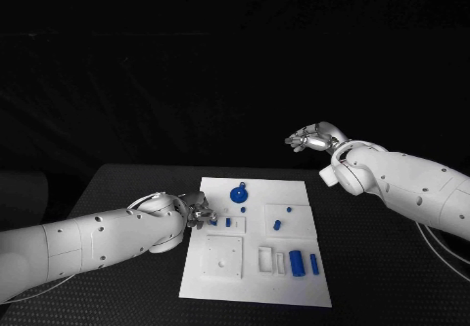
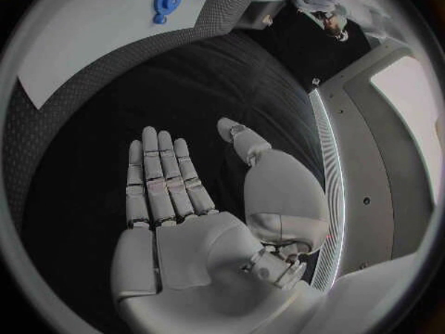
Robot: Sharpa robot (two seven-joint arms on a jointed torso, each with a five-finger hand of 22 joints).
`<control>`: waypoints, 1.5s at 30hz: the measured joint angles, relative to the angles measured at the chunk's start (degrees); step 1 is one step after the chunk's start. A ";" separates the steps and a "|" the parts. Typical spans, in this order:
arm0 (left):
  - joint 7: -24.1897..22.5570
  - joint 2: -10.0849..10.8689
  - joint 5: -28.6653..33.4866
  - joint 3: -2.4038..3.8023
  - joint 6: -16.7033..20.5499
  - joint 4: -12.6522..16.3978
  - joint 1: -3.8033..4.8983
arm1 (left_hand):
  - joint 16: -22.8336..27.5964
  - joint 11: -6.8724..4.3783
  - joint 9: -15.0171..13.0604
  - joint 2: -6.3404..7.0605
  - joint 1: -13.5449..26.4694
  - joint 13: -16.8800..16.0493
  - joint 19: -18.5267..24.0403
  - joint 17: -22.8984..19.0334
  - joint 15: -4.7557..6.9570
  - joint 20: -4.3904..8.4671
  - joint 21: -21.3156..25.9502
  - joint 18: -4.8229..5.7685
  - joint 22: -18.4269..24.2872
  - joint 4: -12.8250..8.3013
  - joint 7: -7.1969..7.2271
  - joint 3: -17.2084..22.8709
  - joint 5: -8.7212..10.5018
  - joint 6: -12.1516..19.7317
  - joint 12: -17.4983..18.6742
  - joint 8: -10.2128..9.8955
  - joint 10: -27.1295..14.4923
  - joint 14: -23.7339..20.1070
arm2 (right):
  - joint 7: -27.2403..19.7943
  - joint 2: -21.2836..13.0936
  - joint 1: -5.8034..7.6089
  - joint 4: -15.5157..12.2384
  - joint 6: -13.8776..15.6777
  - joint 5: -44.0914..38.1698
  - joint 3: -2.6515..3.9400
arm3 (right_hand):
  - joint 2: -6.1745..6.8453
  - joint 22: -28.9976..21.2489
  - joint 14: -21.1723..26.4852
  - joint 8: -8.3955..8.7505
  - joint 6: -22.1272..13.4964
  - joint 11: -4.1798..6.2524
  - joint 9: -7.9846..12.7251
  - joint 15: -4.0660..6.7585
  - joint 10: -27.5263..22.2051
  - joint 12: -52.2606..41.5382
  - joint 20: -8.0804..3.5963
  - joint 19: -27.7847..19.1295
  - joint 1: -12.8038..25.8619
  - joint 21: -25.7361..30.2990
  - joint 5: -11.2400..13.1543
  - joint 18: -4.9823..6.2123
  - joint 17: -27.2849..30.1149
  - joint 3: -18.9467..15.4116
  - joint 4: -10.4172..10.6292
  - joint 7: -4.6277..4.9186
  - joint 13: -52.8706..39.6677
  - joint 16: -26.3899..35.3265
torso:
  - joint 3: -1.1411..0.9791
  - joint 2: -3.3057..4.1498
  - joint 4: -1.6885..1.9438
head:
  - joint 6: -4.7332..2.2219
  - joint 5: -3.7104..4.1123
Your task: Assemble the parts on the task board
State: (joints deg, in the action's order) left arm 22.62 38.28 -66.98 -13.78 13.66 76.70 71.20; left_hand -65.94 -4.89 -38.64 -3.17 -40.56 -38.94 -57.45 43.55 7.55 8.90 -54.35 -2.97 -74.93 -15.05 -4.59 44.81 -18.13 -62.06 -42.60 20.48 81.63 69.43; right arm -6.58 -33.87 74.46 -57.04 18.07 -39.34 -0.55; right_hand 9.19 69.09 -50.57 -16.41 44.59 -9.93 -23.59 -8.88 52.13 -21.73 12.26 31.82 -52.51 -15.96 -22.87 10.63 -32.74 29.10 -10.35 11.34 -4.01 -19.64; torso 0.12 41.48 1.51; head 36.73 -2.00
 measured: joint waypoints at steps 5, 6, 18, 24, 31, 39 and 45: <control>0.19 -0.17 -0.22 0.04 0.01 -0.15 -0.04 | 0.00 -0.06 0.00 0.00 0.00 -0.12 0.00 0.07 -0.01 0.00 -0.22 0.00 0.00 0.18 0.02 0.18 0.00 -0.03 -0.39 0.11 -0.06 0.00 | 0.00 -0.01 0.00 -0.11 0.00 0.00 0.00 | 0.00 0.04 0.00 0.00 0.00 0.00 0.00 0.00 0.00 0.00 0.00 0.00 0.00 0.00 0.00 0.00 0.00 0.00 0.00 0.00 0.00 0.00 | 0.00 0.00 0.00 | 0.01 0.04; 0.22 -0.18 -0.33 0.04 0.01 -0.15 -0.05 | 0.00 -0.07 0.00 0.00 0.00 -0.12 0.00 0.07 -0.08 0.00 -0.22 0.00 0.00 0.20 0.04 0.20 0.01 -0.04 -0.39 0.11 -0.07 0.07 | 0.00 -0.03 0.00 -0.15 -0.01 0.00 0.00 | 0.00 0.05 0.00 0.00 0.00 0.00 0.00 0.00 0.00 0.00 0.00 0.00 0.00 0.00 0.00 0.00 0.01 0.00 0.00 0.00 0.00 0.00 | 0.00 0.00 0.00 | 0.01 0.05; 0.50 -0.47 -0.84 0.00 -0.27 -0.05 -0.16 | -0.40 -0.07 -0.21 0.01 0.00 -0.44 -0.12 0.19 0.12 0.12 -0.44 0.02 0.02 0.40 0.05 0.40 0.45 -0.13 -0.67 0.10 -0.08 0.30 | 0.00 -0.07 0.00 -0.23 -0.02 0.00 -0.01 | 0.00 0.05 0.00 0.00 0.00 0.00 0.05 0.00 0.00 0.00 0.00 0.00 0.00 0.00 0.01 0.00 -0.04 0.00 0.00 0.00 0.00 0.00 | 0.00 -0.01 0.00 | 0.06 0.12; 0.72 -0.41 -1.34 0.03 -0.79 0.35 -0.13 | -0.45 -0.06 -0.26 0.24 -0.23 -0.60 -0.21 0.29 0.03 0.21 -0.67 0.33 0.02 0.41 0.05 0.40 0.63 -0.15 -1.06 0.10 -0.08 0.39 | 0.00 -0.10 0.00 -0.25 -0.03 0.01 -0.01 | 0.00 0.10 0.00 0.00 0.00 0.00 0.04 0.00 0.00 0.00 0.00 0.00 0.00 0.00 0.01 0.00 -0.04 0.00 0.00 0.00 0.00 0.00 | -0.02 -0.02 0.01 | 0.10 0.14; 0.89 -0.39 -1.93 0.07 -1.16 0.44 -0.12 | -0.45 -0.04 -0.25 0.25 -0.22 -0.59 -0.21 0.28 0.02 0.21 -0.67 0.33 0.02 0.46 0.04 0.35 0.66 -0.16 -1.06 0.08 -0.06 0.40 | 0.00 -0.13 0.00 -0.27 -0.03 0.01 -0.01 | 0.00 0.10 0.00 0.00 0.00 0.00 0.04 0.00 0.00 0.00 0.00 0.00 0.00 0.22 0.01 0.00 -0.04 0.00 0.00 0.00 0.00 0.00 | -0.02 -0.02 0.01 | 0.13 0.11; 1.06 -0.41 -2.37 0.11 -1.58 0.57 -0.06 | -0.44 -0.03 -0.25 0.48 -0.42 -0.68 -0.21 0.34 0.01 0.21 -0.67 0.34 0.03 0.49 0.04 0.31 0.65 -0.18 -1.06 0.08 -0.05 0.40 | 0.00 -0.11 0.00 -0.28 -0.05 0.01 -0.01 | 0.00 0.12 0.00 0.00 0.00 0.00 0.09 0.00 0.00 0.00 0.00 0.00 0.00 0.22 -0.06 0.00 -0.05 0.00 0.00 0.00 0.00 0.22 | 0.00 -0.01 0.01 | 0.12 0.03; 1.14 -0.42 -2.75 0.11 -1.59 0.51 -0.09 | -0.67 -0.01 -0.21 0.63 -0.44 -0.82 -0.21 0.40 0.00 0.21 -0.89 0.34 0.01 0.56 0.06 0.23 -0.07 -0.22 -1.24 0.10 -0.04 0.40 | 0.01 -0.10 0.00 -0.28 -0.06 0.01 -0.01 | 0.00 0.15 0.00 0.00 0.00 0.00 0.09 0.00 0.00 0.00 0.00 0.00 0.00 0.22 -0.21 0.00 -0.08 0.00 0.00 0.00 0.00 0.23 | 0.00 0.00 0.01 | 0.12 -0.07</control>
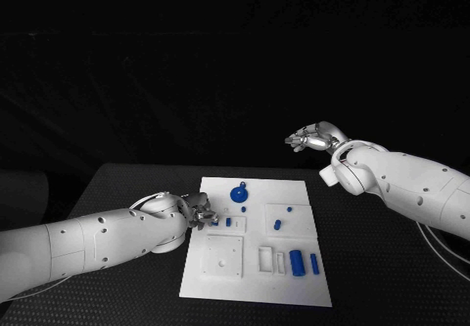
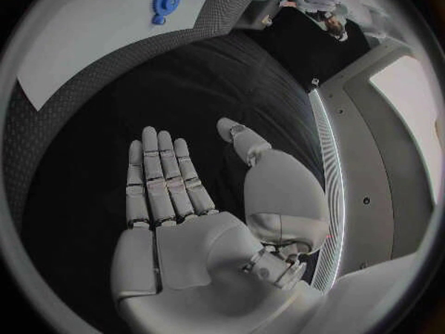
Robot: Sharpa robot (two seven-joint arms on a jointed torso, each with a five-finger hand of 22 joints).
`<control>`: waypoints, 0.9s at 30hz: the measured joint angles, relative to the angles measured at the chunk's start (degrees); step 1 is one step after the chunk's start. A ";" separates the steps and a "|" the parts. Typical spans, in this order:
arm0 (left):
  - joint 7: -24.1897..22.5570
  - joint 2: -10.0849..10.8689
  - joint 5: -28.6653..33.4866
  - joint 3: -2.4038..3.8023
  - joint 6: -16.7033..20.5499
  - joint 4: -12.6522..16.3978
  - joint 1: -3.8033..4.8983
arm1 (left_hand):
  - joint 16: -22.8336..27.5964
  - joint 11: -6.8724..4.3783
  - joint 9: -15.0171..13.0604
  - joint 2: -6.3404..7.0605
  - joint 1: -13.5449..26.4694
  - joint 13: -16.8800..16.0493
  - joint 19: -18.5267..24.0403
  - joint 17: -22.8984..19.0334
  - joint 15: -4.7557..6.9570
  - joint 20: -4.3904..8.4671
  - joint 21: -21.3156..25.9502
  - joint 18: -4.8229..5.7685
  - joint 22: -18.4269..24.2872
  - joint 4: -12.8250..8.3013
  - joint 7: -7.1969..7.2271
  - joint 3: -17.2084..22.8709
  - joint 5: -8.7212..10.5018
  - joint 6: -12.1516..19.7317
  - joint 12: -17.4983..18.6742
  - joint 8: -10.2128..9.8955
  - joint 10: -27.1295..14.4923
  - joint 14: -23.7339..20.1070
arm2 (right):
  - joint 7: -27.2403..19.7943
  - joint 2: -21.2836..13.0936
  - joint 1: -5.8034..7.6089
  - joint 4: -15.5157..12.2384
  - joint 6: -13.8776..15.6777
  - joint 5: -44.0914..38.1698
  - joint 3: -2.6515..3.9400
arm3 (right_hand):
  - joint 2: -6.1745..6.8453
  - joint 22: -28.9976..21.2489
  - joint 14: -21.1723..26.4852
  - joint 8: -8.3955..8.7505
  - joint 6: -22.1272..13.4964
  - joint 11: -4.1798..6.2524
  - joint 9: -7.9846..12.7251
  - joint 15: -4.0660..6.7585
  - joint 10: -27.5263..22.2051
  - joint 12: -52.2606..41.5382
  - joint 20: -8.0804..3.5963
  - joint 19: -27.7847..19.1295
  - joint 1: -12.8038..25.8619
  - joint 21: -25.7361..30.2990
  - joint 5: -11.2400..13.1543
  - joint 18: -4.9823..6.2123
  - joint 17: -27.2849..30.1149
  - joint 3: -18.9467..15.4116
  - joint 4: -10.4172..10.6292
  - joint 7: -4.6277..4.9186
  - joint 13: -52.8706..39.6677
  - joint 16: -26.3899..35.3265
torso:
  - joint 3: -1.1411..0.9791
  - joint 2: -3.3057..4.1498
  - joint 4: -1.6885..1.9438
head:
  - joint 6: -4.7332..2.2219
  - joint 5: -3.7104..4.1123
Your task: Assemble the parts on the task board
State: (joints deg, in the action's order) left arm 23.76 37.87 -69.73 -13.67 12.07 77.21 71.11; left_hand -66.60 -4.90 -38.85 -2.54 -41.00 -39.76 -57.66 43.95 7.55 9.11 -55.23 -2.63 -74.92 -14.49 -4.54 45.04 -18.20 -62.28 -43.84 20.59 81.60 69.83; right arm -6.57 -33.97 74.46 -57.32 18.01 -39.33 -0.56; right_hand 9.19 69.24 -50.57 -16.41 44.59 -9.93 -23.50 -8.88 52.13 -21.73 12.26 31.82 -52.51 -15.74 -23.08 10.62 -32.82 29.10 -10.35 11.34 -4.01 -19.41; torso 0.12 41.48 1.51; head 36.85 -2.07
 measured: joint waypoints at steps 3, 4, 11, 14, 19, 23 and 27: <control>0.00 0.02 -0.20 0.00 0.04 -0.03 -0.02 | 0.00 0.00 -0.01 0.21 -0.22 -0.03 0.00 0.07 -0.02 0.00 -0.02 0.00 -0.03 -0.01 0.00 0.01 -0.18 -0.02 -0.09 0.05 0.00 0.01 | 0.00 -0.03 0.00 -0.02 -0.01 0.00 0.00 | 0.00 0.00 0.00 0.00 0.00 0.00 0.00 0.00 0.00 0.00 0.00 0.00 0.00 0.00 0.00 0.00 0.00 0.00 0.00 0.00 0.00 0.00 | -0.01 0.00 0.00 | -0.06 -0.04; 0.00 0.02 -0.28 0.00 0.05 -0.03 -0.03 | -0.23 -0.02 -0.02 0.41 -0.43 -0.12 0.00 0.15 -0.04 0.00 -0.27 0.01 -0.03 -0.07 0.01 0.06 -0.33 -0.11 -0.09 0.05 -0.02 0.03 | 0.00 -0.04 0.00 -0.02 -0.01 0.00 0.00 | 0.00 0.00 0.00 0.00 0.00 0.00 0.00 0.00 0.00 0.00 0.00 0.00 0.00 0.00 0.00 0.00 0.00 0.00 0.00 0.00 0.00 0.00 | -0.01 0.00 0.00 | -0.07 -0.05; -0.01 0.13 -0.62 0.00 0.07 0.24 -0.04 | -0.45 -0.27 -0.10 0.72 -0.93 -0.37 0.00 0.35 -0.10 0.00 -0.66 0.03 -0.02 -0.25 0.04 0.24 -1.21 -0.26 -0.68 0.05 0.18 0.09 | 0.01 -0.07 0.00 -0.01 -0.04 0.00 0.00 | 0.00 -0.01 0.00 -0.20 0.00 0.00 0.00 0.00 0.00 0.00 0.00 0.00 0.00 0.00 0.00 0.00 0.01 0.00 0.00 0.00 0.00 0.00 | 0.00 0.01 -0.01 | -0.02 -0.05; -0.01 0.17 -0.77 0.00 0.06 0.37 -0.03 | -0.66 -0.28 -0.15 0.94 -1.32 -0.50 0.00 0.46 -0.30 0.00 -0.69 -0.48 -0.02 -0.26 0.04 0.24 -1.82 -0.26 -0.84 0.04 0.17 0.29 | 0.02 -0.06 0.00 -0.01 -0.05 0.00 0.00 | 0.00 0.05 0.00 -0.20 0.00 0.00 0.00 0.00 0.00 0.00 0.00 0.00 0.00 0.00 0.00 0.00 0.01 0.00 0.00 0.00 0.00 0.00 | 0.00 0.01 -0.01 | 0.02 0.01; 0.00 0.15 -0.86 0.02 -0.03 0.49 -0.01 | -1.06 -0.50 -0.21 1.16 -1.55 -0.82 0.00 0.71 -0.14 -0.01 -1.11 -0.79 -0.01 -0.26 -0.05 0.24 -2.96 -0.36 -1.60 0.05 0.38 0.47 | 0.02 -0.03 0.00 -0.01 -0.08 0.00 0.00 | 0.00 0.05 0.00 -0.20 0.00 0.00 0.05 0.00 0.00 0.00 0.00 0.00 0.00 0.00 0.00 0.00 0.01 0.00 0.00 0.00 0.00 0.00 | 0.00 0.01 -0.03 | 0.13 0.06; 0.01 0.00 -0.91 0.04 -0.10 0.49 0.01 | -1.51 -0.50 -0.43 1.16 -1.55 -1.07 0.00 0.90 -0.13 -0.01 -1.56 -0.79 -0.01 -0.26 -0.07 0.23 -4.78 -0.39 -2.19 0.33 0.38 0.54 | 0.03 -0.03 0.00 -0.01 -0.09 0.00 0.00 | 0.00 0.05 0.00 -0.20 0.00 0.00 0.04 0.00 0.00 0.00 0.00 0.00 0.00 0.00 0.00 0.01 0.00 0.00 0.00 0.00 0.00 0.00 | 0.00 0.01 -0.03 | 0.14 0.07; 0.00 -0.45 -0.89 0.11 -0.24 0.42 0.09 | -1.96 -0.77 -0.65 1.16 -1.55 -1.80 0.00 1.22 -0.30 -0.01 -2.18 -0.76 -0.01 -0.57 -0.15 -0.08 -8.08 -0.47 -3.54 0.72 0.65 0.71 | 0.03 0.00 0.00 -0.05 -0.11 0.00 0.00 | 0.00 0.05 0.00 -0.20 0.00 0.00 0.04 0.00 0.00 0.00 0.00 0.00 0.00 0.00 0.00 0.00 -0.03 0.00 0.00 0.00 0.00 0.00 | -0.02 0.01 -0.03 | 0.20 0.06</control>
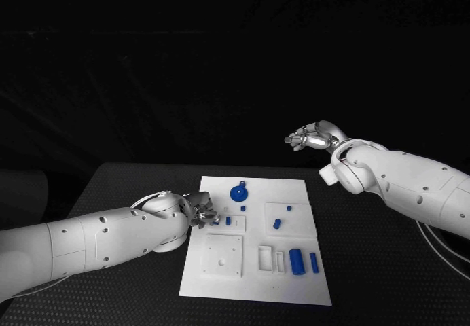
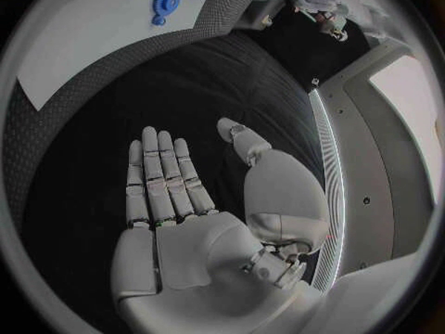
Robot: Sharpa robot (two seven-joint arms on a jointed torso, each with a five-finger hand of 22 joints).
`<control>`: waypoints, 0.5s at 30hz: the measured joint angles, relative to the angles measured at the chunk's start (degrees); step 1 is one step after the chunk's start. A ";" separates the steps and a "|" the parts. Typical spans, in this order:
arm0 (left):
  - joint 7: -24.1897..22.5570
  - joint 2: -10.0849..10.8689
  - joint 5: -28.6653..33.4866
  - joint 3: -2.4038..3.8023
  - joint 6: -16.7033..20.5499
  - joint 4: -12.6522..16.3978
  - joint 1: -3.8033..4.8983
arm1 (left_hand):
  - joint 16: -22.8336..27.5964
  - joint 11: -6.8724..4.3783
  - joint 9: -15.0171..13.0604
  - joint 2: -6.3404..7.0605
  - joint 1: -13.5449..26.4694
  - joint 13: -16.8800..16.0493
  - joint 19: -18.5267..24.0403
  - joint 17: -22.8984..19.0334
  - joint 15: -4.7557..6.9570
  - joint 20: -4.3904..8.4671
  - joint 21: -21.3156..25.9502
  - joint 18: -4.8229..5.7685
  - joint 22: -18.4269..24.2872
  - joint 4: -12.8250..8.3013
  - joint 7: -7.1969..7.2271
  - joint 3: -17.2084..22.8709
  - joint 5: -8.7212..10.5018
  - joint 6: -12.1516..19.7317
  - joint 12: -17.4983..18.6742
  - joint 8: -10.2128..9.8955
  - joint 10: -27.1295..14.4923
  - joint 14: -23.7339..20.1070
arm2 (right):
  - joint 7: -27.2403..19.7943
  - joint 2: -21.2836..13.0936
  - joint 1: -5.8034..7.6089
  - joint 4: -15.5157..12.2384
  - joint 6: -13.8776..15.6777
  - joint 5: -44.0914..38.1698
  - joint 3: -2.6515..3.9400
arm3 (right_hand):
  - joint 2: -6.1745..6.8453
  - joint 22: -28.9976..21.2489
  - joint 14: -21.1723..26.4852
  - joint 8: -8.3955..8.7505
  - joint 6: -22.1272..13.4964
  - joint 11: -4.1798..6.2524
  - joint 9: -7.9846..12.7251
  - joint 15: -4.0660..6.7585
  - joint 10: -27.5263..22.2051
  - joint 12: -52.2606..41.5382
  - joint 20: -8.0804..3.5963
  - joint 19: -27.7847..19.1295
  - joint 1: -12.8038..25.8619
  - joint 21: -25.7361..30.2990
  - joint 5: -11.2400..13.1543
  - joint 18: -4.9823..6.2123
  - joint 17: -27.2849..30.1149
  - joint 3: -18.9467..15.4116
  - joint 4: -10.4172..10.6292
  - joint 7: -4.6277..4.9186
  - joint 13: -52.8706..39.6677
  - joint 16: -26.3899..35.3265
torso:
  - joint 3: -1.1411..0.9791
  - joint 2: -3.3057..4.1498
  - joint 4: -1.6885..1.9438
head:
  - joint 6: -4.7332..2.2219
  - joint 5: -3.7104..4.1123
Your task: Assemble the parts on the task board
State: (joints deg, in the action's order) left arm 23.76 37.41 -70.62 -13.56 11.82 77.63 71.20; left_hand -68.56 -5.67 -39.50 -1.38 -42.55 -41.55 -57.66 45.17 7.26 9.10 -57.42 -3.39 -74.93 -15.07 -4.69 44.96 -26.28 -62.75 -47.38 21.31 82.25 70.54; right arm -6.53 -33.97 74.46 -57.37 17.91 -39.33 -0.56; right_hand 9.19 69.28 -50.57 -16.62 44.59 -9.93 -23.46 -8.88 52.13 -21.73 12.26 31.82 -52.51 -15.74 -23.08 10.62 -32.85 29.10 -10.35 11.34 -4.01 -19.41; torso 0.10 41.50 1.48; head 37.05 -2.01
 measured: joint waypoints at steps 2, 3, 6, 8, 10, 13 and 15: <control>-0.07 -0.33 0.09 -0.03 -0.29 0.10 -0.05 | -0.44 -0.10 0.00 -0.27 0.27 -0.39 0.00 0.17 0.01 0.00 -0.26 0.01 0.00 -0.34 -0.01 -0.33 -1.52 0.00 -0.79 0.45 0.10 0.01 | 0.00 0.03 0.00 -0.01 -0.01 0.00 0.00 | 0.00 0.00 0.00 0.00 0.00 0.00 0.00 0.00 0.00 0.00 0.00 0.00 0.00 0.00 0.00 0.00 0.00 0.00 0.00 0.00 0.00 0.00 | -0.01 0.00 0.00 | 0.01 -0.09; -0.11 -0.43 0.14 -0.04 -0.42 0.18 -0.06 | -0.44 -0.11 -0.08 -0.38 0.38 -0.64 0.00 0.25 0.10 0.00 -0.44 0.01 0.00 -0.40 -0.01 -0.38 -1.53 -0.01 -1.25 0.64 0.11 0.10 | 0.01 0.03 0.00 -0.02 -0.02 0.00 0.00 | 0.00 0.01 0.00 0.00 0.00 0.00 0.00 0.00 0.00 0.00 0.00 0.00 0.00 0.00 0.00 0.00 0.00 0.00 0.00 0.00 0.00 0.00 | 0.02 0.00 0.00 | 0.01 -0.12; -0.21 -0.51 0.40 -0.05 -0.80 0.30 -0.09 | -0.71 -0.11 -0.21 -0.50 0.50 -1.01 0.00 0.31 0.19 0.00 -0.47 0.01 0.00 -0.40 -0.08 -0.39 -1.76 -0.11 -1.78 0.88 0.11 0.20 | 0.01 0.00 0.00 -0.04 -0.02 0.00 0.00 | 0.00 0.06 0.00 0.00 0.00 0.00 0.00 0.00 0.00 0.00 0.00 0.00 0.00 0.00 -0.23 0.00 0.00 0.00 0.00 0.00 0.00 0.00 | 0.13 -0.02 0.00 | 0.03 -0.18; -0.24 -0.51 0.53 -0.05 -0.97 0.27 -0.09 | -0.71 -0.11 -0.24 -0.56 0.59 -1.06 0.00 0.31 0.19 0.00 -0.47 0.02 0.01 -0.40 -0.09 -0.39 -2.53 -0.12 -1.90 0.99 0.11 0.20 | 0.02 -0.02 0.00 -0.04 -0.03 0.00 0.00 | 0.00 0.08 0.00 0.00 0.00 0.00 0.05 0.00 0.00 0.00 0.00 0.00 0.00 0.23 -0.44 0.00 0.01 0.00 0.00 0.00 0.00 0.00 | 0.19 -0.04 -0.01 | 0.08 -0.19; -0.26 -0.51 0.63 -0.04 -1.10 0.25 -0.08 | -0.71 -0.11 -0.27 -0.61 0.66 -1.09 0.00 0.31 0.20 0.00 -0.47 0.03 0.01 -0.41 -0.10 -0.39 -2.56 -0.12 -2.05 0.99 0.11 0.20 | 0.02 -0.06 0.00 -0.04 -0.03 0.00 0.00 | 0.00 0.12 0.00 0.00 0.00 0.00 0.05 0.00 0.00 0.00 0.00 0.00 0.00 0.23 -0.44 0.00 -0.02 0.00 0.00 0.00 0.00 0.00 | 0.20 -0.07 -0.03 | 0.12 -0.19; -0.26 -0.48 0.81 -0.04 -1.33 0.23 -0.07 | -0.71 -0.11 -0.25 -0.61 0.66 -1.13 0.00 0.31 0.19 0.00 -0.47 0.04 0.01 -0.47 -0.10 -0.46 -2.58 -0.13 -2.05 0.99 0.11 0.20 | 0.03 -0.11 0.00 -0.04 -0.03 0.00 0.00 | 0.00 0.12 0.00 0.00 0.00 0.00 0.05 0.00 0.00 0.00 0.00 0.00 0.00 0.23 -0.51 0.00 -0.05 0.00 0.00 0.00 0.00 0.00 | 0.23 -0.11 -0.03 | 0.19 -0.14; -0.27 -0.46 0.88 -0.04 -1.40 0.21 -0.08 | -0.71 -0.11 -0.25 -0.67 0.74 -1.12 0.00 0.32 0.20 0.00 -0.47 0.04 0.01 -0.48 -0.11 -0.46 -2.61 -0.14 -2.05 0.99 0.11 0.20 | 0.04 -0.11 0.00 -0.07 -0.03 0.00 0.00 | 0.00 0.12 0.00 0.00 0.00 0.00 0.05 0.00 0.00 0.00 0.00 0.00 0.00 0.23 -0.67 0.00 -0.05 0.00 0.00 0.00 0.00 0.00 | 0.25 -0.12 -0.02 | 0.24 -0.13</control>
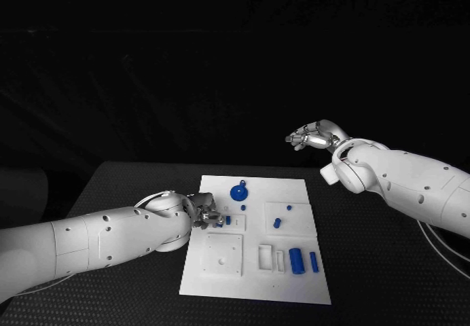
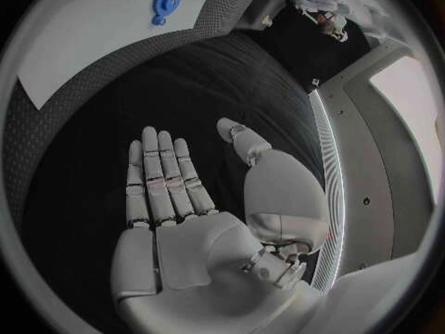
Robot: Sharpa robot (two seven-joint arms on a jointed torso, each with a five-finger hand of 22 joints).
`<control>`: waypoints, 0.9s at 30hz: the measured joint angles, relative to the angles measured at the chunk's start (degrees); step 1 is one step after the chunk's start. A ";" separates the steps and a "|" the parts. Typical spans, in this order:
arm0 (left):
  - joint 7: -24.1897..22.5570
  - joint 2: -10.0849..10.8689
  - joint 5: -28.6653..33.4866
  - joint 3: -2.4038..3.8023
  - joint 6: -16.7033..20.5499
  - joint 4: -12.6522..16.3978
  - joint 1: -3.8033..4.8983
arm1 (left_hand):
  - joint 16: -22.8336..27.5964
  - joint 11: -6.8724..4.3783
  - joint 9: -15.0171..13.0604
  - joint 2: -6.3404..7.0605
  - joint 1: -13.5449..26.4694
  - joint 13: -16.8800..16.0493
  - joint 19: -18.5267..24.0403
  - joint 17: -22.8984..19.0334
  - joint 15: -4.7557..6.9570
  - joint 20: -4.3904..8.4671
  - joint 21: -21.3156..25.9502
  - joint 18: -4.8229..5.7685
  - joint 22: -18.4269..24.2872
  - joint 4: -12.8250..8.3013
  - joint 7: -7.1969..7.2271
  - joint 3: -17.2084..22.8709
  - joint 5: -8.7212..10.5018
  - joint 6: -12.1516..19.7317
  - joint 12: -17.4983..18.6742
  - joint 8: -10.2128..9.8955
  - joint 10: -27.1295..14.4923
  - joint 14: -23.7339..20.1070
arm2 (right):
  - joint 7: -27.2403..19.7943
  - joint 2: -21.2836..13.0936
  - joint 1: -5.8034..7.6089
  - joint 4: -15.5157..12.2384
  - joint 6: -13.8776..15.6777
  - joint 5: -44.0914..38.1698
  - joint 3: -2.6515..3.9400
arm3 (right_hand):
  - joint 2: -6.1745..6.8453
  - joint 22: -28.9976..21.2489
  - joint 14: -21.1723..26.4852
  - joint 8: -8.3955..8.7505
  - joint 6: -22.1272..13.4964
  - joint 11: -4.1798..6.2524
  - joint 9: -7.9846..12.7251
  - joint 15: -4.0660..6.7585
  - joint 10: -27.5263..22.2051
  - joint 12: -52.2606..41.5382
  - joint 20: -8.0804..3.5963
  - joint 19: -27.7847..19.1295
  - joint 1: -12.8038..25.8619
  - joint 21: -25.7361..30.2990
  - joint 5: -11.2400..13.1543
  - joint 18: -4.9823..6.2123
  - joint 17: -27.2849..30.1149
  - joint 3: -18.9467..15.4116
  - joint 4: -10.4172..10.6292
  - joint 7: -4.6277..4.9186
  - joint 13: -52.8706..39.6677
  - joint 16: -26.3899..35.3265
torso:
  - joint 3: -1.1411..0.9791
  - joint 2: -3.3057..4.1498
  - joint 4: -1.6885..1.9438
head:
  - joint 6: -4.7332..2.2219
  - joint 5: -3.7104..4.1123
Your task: Assemble the parts on the task board
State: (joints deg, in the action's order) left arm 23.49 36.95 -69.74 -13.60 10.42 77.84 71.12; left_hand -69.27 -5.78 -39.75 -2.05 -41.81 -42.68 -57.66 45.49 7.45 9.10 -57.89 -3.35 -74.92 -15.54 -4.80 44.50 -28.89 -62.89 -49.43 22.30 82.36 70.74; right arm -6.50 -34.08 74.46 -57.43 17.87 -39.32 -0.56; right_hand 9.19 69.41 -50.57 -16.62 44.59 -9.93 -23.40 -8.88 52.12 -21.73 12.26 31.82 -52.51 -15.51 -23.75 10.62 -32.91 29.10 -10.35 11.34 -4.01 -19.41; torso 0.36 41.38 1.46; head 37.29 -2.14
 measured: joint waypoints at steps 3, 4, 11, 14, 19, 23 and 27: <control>-0.02 0.01 0.17 0.00 -0.06 -0.10 0.00 | -0.21 0.00 0.00 -0.19 0.40 -0.06 0.00 0.04 0.00 0.00 0.00 0.04 0.00 0.00 -0.01 0.00 -0.01 -0.01 -0.23 0.00 0.00 0.00 | 0.00 -0.01 0.00 -0.03 -0.01 0.00 0.00 | 0.00 0.06 0.00 0.00 0.00 0.00 0.00 0.00 0.00 0.00 0.00 0.00 0.00 0.00 0.00 0.00 0.00 0.00 0.00 0.00 0.00 0.00 | 0.02 0.00 0.01 | 0.02 -0.05; -0.04 0.01 0.23 0.00 -0.07 -0.16 -0.01 | -0.21 0.00 0.01 -0.24 0.55 -0.06 0.00 0.04 0.00 0.00 -0.11 0.06 0.00 0.00 -0.02 0.00 -0.03 -0.02 -0.22 -0.01 0.00 0.00 | 0.00 -0.01 0.00 -0.03 -0.01 0.00 0.00 | 0.00 0.06 0.00 0.00 0.00 0.00 0.01 0.00 0.00 0.00 0.00 0.00 0.00 0.00 -0.04 0.00 0.00 0.00 0.00 0.00 0.00 0.00 | 0.02 -0.01 0.01 | 0.02 -0.05; -0.06 0.42 0.52 0.00 -0.22 -0.17 0.10 | -0.21 0.01 0.01 -0.24 0.55 -0.12 0.00 0.03 -0.01 0.00 -0.23 0.26 0.01 -0.10 -0.04 -0.09 -0.89 -0.04 -0.22 -0.01 -0.01 0.00 | 0.01 -0.09 0.00 -0.03 -0.02 0.00 0.00 | 0.00 0.09 0.00 0.00 0.00 0.00 0.05 0.00 0.00 0.00 0.00 0.00 0.00 0.00 -0.22 0.00 -0.05 0.00 0.00 0.00 0.00 0.00 | 0.05 -0.01 0.05 | -0.16 -0.06; 0.05 0.55 0.63 -0.13 -0.49 -0.15 0.49 | -0.21 0.01 -0.02 -0.24 0.55 -0.12 0.00 0.03 -0.01 0.00 -0.23 0.27 0.01 -0.17 -0.04 -0.16 -0.89 -0.04 -0.22 0.03 -0.01 -0.01 | 0.02 -0.06 0.00 -0.03 -0.02 0.00 0.00 | 0.00 0.12 0.00 0.00 0.00 0.00 0.05 0.00 0.00 0.00 0.00 0.00 0.00 0.00 -0.44 0.00 -0.04 0.00 0.00 0.00 0.00 0.00 | 0.05 -0.03 0.08 | -0.16 -0.13; 0.30 0.58 0.95 -0.13 -1.39 -0.12 1.61 | -0.21 0.02 -0.05 -0.24 0.55 -0.18 0.00 0.02 -0.01 0.00 -0.23 -0.22 0.01 -0.24 -0.04 -0.24 -0.89 -0.04 -0.49 0.29 -0.02 -0.01 | 0.03 0.01 0.00 -0.04 -0.03 0.00 0.00 | 0.00 0.12 0.00 0.00 0.00 -0.21 0.05 0.00 0.21 0.00 0.00 0.00 0.00 0.00 -0.44 0.00 -0.04 0.00 0.00 0.00 0.00 0.22 | 0.05 -0.04 0.08 | -0.17 -0.15; 0.54 0.56 1.11 -0.09 -2.20 -0.07 2.01 | -0.21 0.02 -0.05 -0.24 0.55 -0.18 0.00 0.02 -0.02 -0.01 -0.23 -0.46 0.01 -0.15 -0.04 -0.15 -0.89 -0.04 -0.49 0.29 -0.02 -0.01 | 0.04 -0.01 0.00 -0.02 -0.04 0.00 0.00 | 0.00 0.17 0.00 0.00 0.00 -0.21 0.10 0.00 0.21 0.00 0.00 0.00 0.00 0.00 -0.66 0.00 -0.04 0.00 0.00 0.00 0.00 0.23 | 0.05 -0.04 0.08 | -0.10 -0.18; 0.81 0.49 1.20 -0.12 -2.80 -0.32 2.02 | -0.21 0.03 -0.05 -0.24 0.55 -0.17 0.00 0.02 -0.01 -0.01 -0.23 -0.49 -0.03 -0.15 -0.04 -0.15 -0.89 -0.05 -0.49 0.29 -0.02 -0.01 | 0.05 -0.02 0.00 -0.02 -0.05 0.00 0.00 | 0.00 0.17 0.00 0.00 0.00 -0.21 0.10 0.00 0.21 0.00 0.00 0.00 0.00 0.00 -0.66 0.00 -0.09 0.00 0.00 0.00 0.00 0.22 | 0.03 -0.03 0.07 | -0.18 -0.20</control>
State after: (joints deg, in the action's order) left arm 24.30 37.45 -68.55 -13.71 7.62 77.52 73.14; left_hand -69.48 -5.76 -39.80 -2.29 -41.27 -42.85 -57.66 45.51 7.44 9.09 -58.12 -3.84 -74.94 -15.69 -4.83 44.35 -29.78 -62.93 -49.92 22.59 82.33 70.74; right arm -6.45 -34.10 74.46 -57.45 17.82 -39.32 -0.56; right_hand 9.19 69.58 -50.57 -16.61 44.59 -10.14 -23.30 -8.88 52.33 -21.73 12.26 31.82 -52.51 -15.51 -24.42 10.63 -33.00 29.10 -10.35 11.34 -4.01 -19.19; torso 0.38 41.35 1.53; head 37.11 -2.33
